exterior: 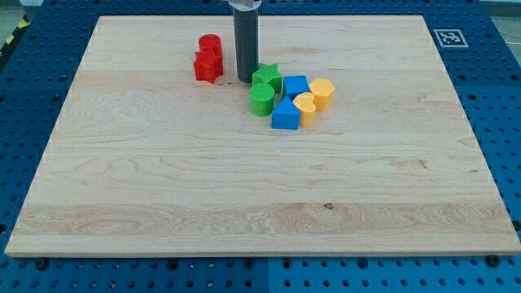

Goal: Slightly move the red star below the red circle

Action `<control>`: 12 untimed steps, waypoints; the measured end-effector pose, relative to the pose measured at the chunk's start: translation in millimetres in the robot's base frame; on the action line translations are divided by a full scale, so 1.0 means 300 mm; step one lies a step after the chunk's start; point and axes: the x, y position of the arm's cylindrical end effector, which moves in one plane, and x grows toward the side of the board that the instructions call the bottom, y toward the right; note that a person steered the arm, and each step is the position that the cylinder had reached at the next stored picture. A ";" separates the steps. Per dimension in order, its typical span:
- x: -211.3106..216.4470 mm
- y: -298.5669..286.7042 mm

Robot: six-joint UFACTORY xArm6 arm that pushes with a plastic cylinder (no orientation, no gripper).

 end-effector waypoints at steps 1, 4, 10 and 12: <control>0.045 -0.154; 0.029 -0.490; -0.068 -0.321; -0.076 -0.313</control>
